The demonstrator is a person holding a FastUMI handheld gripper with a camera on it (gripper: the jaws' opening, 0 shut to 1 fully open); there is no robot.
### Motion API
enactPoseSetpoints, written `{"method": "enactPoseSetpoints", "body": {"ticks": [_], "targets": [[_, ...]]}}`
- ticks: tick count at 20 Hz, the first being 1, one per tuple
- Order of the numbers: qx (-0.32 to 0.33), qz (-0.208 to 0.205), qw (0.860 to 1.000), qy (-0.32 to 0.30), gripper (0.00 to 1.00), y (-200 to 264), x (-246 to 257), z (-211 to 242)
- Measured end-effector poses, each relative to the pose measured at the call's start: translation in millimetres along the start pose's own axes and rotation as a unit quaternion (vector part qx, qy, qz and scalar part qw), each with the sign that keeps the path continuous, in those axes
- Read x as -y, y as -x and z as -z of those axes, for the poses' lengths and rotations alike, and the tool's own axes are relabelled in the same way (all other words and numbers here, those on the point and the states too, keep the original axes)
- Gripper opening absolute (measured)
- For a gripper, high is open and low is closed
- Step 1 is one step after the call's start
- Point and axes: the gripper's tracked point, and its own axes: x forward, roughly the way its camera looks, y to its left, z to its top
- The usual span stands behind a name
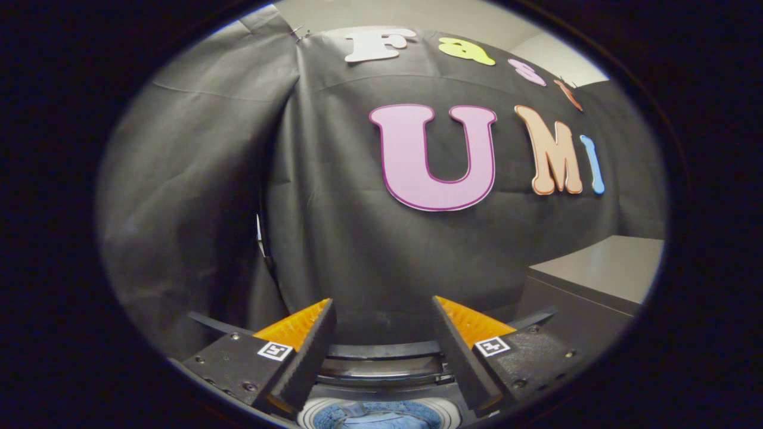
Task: Put the clothes into the washing machine and then close the washing machine lid.
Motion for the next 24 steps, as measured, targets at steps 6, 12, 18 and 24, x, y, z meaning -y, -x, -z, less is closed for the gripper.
{"method": "enactPoseSetpoints", "body": {"ticks": [6, 12, 18, 24], "targets": [[0.021, -0.006, 1.0, 0.001, 0.97, 6, 2, 1], [0.027, -0.008, 1.0, -0.003, 0.97, 10, 2, 2], [0.034, -0.006, 0.999, -0.005, 0.97, 11, 2, 2], [0.04, -0.004, 0.999, -0.004, 0.97, 14, 2, 2]]}}
